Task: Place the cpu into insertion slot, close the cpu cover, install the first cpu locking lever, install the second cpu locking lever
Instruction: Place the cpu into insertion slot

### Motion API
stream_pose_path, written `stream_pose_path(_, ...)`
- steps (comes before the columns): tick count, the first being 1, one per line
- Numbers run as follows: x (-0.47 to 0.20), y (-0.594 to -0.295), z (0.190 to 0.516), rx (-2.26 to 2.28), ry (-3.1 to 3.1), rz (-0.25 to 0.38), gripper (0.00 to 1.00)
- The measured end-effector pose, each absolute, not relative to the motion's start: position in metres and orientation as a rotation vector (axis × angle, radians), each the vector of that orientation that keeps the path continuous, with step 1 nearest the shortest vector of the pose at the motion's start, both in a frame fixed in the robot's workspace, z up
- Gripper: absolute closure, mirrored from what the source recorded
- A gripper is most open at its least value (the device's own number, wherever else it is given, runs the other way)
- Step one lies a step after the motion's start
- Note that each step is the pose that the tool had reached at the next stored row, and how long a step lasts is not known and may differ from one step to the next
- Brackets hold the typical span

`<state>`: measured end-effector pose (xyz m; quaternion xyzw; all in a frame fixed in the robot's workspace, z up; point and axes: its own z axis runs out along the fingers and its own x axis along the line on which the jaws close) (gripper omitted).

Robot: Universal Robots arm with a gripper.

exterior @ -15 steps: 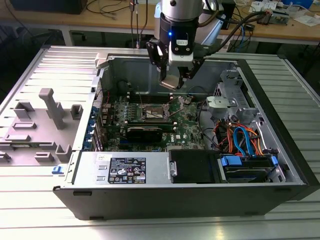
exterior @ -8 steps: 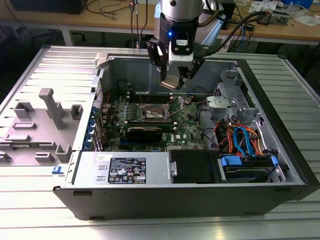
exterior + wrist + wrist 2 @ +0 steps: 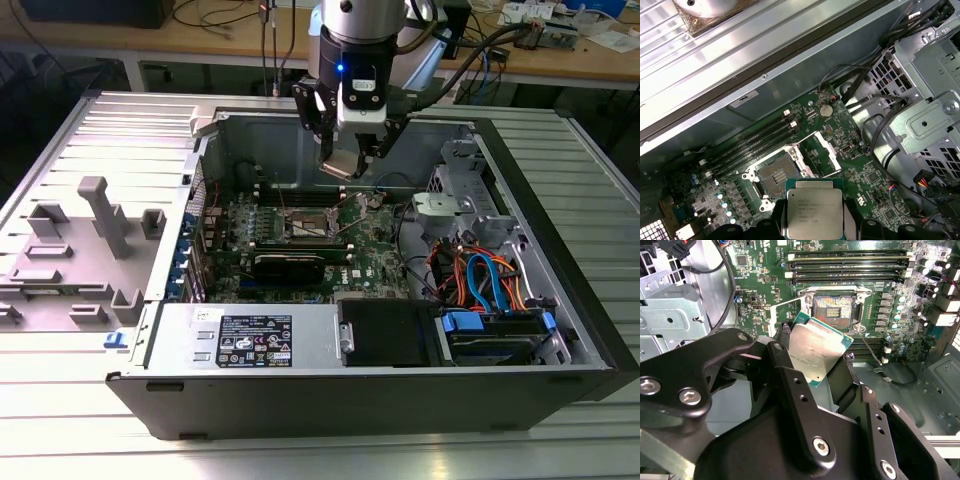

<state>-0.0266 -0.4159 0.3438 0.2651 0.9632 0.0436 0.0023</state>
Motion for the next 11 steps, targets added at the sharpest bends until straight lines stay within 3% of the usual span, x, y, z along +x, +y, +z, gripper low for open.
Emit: stream_pose_path(11,-0.0267,-0.4171,0.3407,1.042,2.949,0.133,0.45)
